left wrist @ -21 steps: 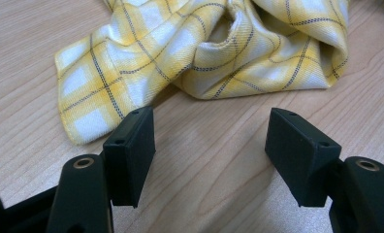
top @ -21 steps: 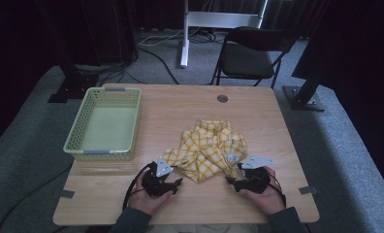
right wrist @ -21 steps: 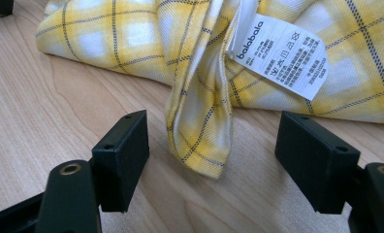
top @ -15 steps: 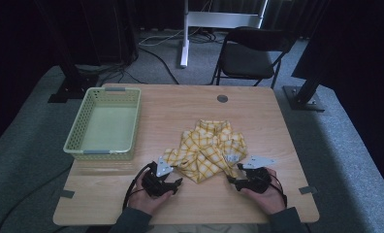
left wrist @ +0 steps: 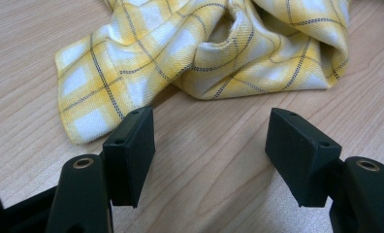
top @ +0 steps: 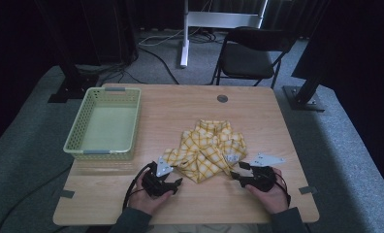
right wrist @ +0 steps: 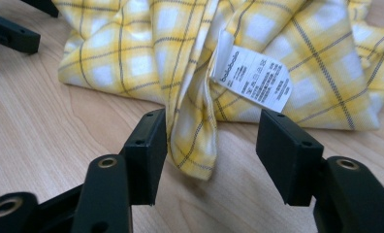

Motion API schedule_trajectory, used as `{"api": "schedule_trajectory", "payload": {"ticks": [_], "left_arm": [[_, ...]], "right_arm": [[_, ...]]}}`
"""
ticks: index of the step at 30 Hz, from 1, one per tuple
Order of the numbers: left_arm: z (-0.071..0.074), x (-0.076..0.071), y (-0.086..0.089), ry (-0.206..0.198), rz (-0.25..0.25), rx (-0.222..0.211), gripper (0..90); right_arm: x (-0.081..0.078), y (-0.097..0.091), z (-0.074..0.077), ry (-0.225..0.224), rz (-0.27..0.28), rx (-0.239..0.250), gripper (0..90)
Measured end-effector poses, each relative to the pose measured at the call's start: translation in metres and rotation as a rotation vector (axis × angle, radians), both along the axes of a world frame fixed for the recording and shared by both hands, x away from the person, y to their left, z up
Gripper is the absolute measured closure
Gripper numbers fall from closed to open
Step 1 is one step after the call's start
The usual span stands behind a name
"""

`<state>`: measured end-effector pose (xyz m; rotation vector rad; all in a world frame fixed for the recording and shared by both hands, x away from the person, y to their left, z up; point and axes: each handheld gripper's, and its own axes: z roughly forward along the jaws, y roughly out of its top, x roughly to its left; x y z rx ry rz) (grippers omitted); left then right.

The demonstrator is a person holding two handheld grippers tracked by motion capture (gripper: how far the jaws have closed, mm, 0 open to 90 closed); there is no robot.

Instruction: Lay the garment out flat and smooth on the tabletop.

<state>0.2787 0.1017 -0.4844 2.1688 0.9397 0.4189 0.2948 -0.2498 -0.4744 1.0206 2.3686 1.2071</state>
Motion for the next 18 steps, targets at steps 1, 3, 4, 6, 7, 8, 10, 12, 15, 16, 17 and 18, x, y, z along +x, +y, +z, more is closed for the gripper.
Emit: {"api": "schedule_trajectory", "payload": {"ticks": [1, 3, 4, 6, 7, 8, 10, 12, 15, 16, 17, 18], "left_arm": [[0.0, 0.0, 0.0, 0.0, 0.0, 0.0, 35.7], [0.0, 0.0, 0.0, 0.0, 0.0, 0.0, 35.7], [0.0, 0.0, 0.0, 0.0, 0.0, 0.0, 35.7], [0.0, 0.0001, -0.0001, 0.0, 0.001, 0.0, 35.7], [0.0, 0.0001, -0.0001, 0.0, 0.001, 0.0, 35.7], [0.0, 0.0001, -0.0001, 0.0, 0.001, 0.0, 35.6], [0.0, 0.0001, -0.0001, 0.0, 0.001, 0.0, 35.7], [0.0, 0.0001, -0.0001, 0.0, 0.001, 0.0, 35.6], [-0.0001, 0.0001, -0.0002, -0.001, 0.002, 0.0, 35.7], [-0.0001, 0.0001, -0.0001, -0.001, 0.002, 0.0, 35.6], [-0.0001, 0.0001, -0.0001, -0.001, 0.002, 0.0, 35.7], [-0.0001, 0.0001, -0.0001, -0.001, 0.002, 0.0, 35.7]], "right_arm": [[-0.0001, -0.0004, 0.0008, -0.002, -0.002, 0.006, 45.6], [-0.0001, -0.0009, 0.0019, -0.001, -0.013, 0.027, 48.1], [-0.0002, -0.0015, 0.0024, -0.006, -0.019, 0.033, 49.9], [-0.0003, -0.0015, 0.003, -0.011, -0.036, 0.039, 52.6], [-0.0006, -0.0014, 0.0036, -0.017, -0.044, 0.039, 53.8], [-0.0007, -0.0014, 0.0044, -0.021, -0.05, 0.045, 55.0], [-0.0007, -0.0013, 0.0053, -0.023, -0.057, 0.049, 56.2], [-0.0003, -0.0009, 0.0063, -0.027, -0.06, 0.051, 58.2], [-0.0001, 0.0011, 0.0058, -0.031, -0.067, 0.036, 61.5], [-0.0001, 0.0019, 0.0054, -0.03, -0.068, 0.03, 62.7], [0.0, 0.0028, 0.005, -0.03, -0.069, 0.023, 63.3], [0.0001, 0.0039, 0.0045, -0.03, -0.066, 0.018, 64.0]]}}
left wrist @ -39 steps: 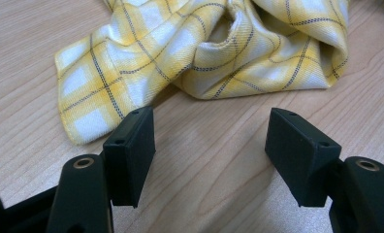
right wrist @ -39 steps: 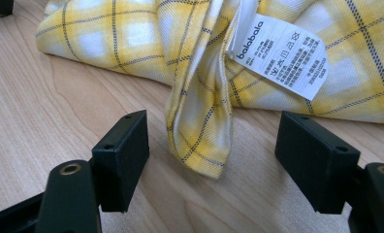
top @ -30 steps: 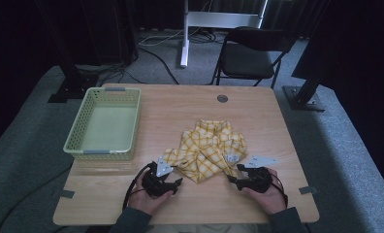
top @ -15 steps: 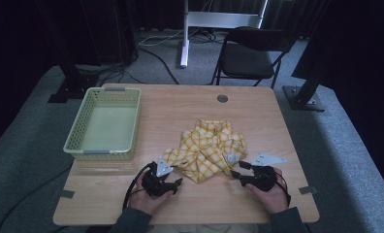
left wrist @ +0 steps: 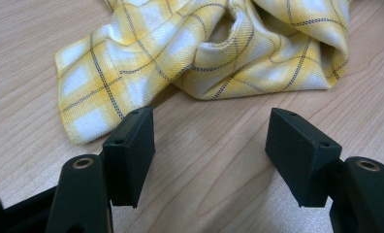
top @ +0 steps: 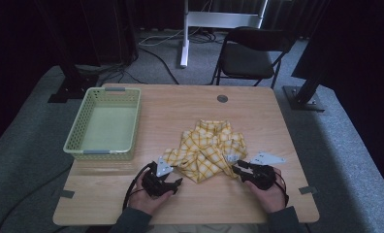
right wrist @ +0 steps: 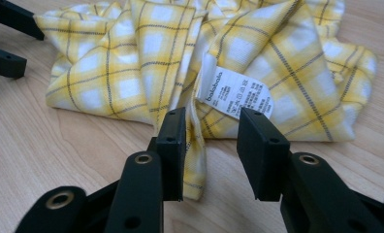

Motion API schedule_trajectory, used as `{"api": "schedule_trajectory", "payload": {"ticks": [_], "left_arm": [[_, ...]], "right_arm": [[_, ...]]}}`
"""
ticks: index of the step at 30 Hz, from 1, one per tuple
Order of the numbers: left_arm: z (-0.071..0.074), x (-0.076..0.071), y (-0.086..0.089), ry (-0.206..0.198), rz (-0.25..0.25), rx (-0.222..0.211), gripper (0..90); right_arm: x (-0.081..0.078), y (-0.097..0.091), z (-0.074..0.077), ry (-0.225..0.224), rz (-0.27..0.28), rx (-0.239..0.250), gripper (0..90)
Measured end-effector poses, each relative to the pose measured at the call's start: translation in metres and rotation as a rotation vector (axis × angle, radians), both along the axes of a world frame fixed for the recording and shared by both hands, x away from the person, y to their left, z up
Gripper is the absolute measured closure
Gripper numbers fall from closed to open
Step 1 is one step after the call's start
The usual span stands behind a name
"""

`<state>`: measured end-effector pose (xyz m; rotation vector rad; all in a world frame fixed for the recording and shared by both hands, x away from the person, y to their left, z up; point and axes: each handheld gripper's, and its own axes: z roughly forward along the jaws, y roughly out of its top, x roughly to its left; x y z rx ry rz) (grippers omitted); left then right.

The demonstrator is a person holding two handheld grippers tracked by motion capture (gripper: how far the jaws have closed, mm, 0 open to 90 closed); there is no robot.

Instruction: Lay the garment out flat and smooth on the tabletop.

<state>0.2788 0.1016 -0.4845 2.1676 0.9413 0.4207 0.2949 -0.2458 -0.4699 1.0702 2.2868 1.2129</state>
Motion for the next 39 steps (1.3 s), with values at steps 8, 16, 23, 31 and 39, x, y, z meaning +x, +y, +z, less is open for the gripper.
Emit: {"api": "schedule_trajectory", "payload": {"ticks": [8, 16, 23, 31, 39], "left_arm": [[0.0, 0.0, 0.0, 0.0, 0.0, 0.0, 35.6], [0.0, 0.0, 0.0, 0.0, 0.0, 0.0, 35.6], [0.0, 0.0, 0.0, 0.0, 0.0, 0.0, 35.6], [0.0, 0.0, 0.0, 0.0, 0.0, 0.0, 35.6], [0.0, 0.0, 0.0, 0.0, 0.0, 0.0, 35.7]], "right_arm": [[0.0, 0.003, -0.001, -0.001, -0.003, -0.015, 67.5], [0.001, 0.008, -0.004, 0.018, 0.013, -0.028, 66.7], [0.003, 0.01, -0.009, 0.034, 0.013, -0.046, 66.6], [0.004, 0.014, -0.011, 0.051, 0.018, -0.066, 66.7], [0.005, 0.018, -0.013, 0.065, 0.024, -0.092, 68.7]]}}
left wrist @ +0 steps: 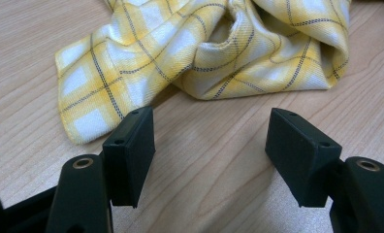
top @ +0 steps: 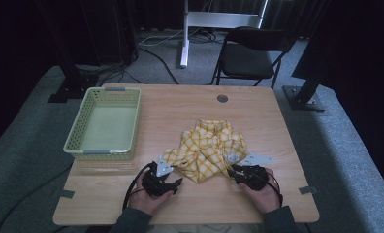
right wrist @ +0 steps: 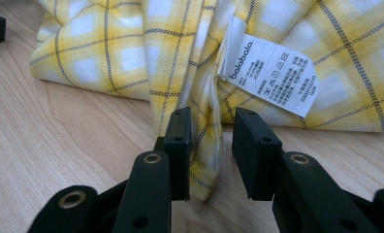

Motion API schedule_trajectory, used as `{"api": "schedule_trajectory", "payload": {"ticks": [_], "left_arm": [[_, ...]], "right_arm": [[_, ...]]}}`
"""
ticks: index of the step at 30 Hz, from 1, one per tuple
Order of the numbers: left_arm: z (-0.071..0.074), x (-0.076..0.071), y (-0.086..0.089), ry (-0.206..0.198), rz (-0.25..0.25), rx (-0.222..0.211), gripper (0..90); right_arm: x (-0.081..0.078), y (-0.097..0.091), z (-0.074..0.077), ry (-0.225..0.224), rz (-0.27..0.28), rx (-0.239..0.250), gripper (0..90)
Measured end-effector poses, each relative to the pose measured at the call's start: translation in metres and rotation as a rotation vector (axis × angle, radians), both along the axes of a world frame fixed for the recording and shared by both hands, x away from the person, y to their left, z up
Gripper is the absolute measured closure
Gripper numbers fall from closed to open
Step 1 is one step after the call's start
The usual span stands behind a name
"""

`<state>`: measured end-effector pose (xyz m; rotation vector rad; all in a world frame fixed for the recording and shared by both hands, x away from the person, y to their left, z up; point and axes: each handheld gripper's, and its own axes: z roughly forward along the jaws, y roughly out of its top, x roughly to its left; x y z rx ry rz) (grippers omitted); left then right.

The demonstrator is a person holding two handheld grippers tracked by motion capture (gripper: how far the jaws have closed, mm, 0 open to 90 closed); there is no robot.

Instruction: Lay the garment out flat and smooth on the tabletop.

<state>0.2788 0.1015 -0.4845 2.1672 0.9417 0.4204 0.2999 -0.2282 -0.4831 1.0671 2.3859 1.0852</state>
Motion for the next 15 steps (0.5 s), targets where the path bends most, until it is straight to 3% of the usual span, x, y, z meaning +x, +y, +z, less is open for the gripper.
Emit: {"api": "schedule_trajectory", "payload": {"ticks": [9, 15], "left_arm": [[0.0, 0.0, 0.0, 0.0, 0.0, 0.0, 35.6], [0.0, 0.0, 0.0, 0.0, 0.0, 0.0, 35.7]], "right_arm": [[-0.0015, 0.0029, -0.0005, -0.002, 0.02, -0.014, 75.3], [-0.0024, 0.0027, -0.0003, -0.001, 0.039, -0.015, 84.7]]}}
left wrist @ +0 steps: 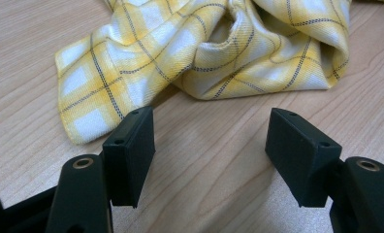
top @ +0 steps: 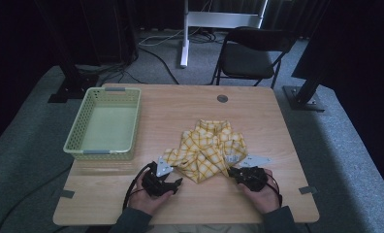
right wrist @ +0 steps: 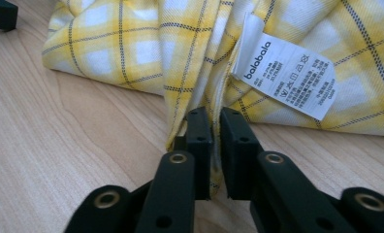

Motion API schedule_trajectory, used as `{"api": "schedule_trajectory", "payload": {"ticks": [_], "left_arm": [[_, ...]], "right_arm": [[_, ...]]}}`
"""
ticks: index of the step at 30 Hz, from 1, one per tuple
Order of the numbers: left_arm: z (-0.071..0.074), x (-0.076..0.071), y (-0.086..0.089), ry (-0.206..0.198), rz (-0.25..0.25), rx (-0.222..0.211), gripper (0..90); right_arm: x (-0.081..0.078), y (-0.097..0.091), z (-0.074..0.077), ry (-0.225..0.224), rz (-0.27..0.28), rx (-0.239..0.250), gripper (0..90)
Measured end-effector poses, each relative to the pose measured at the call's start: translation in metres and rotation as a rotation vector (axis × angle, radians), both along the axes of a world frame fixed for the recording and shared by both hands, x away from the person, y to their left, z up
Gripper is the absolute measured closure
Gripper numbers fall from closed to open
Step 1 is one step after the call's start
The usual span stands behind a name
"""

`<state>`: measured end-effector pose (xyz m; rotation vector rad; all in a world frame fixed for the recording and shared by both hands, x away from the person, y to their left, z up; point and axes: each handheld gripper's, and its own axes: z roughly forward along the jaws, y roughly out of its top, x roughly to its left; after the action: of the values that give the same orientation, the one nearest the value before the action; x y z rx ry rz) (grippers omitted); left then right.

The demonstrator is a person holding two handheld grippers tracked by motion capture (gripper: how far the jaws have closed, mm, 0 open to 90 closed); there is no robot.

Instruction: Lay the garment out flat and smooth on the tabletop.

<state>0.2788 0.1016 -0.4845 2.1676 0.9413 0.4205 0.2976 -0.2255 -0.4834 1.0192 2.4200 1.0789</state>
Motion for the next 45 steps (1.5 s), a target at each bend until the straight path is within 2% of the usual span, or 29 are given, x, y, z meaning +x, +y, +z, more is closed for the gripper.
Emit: {"api": "schedule_trajectory", "payload": {"ticks": [45], "left_arm": [[0.0, 0.0, 0.0, 0.001, 0.0, -0.001, 35.7]], "right_arm": [[-0.018, -0.02, 0.002, 0.019, -0.001, -0.015, 85.6]]}}
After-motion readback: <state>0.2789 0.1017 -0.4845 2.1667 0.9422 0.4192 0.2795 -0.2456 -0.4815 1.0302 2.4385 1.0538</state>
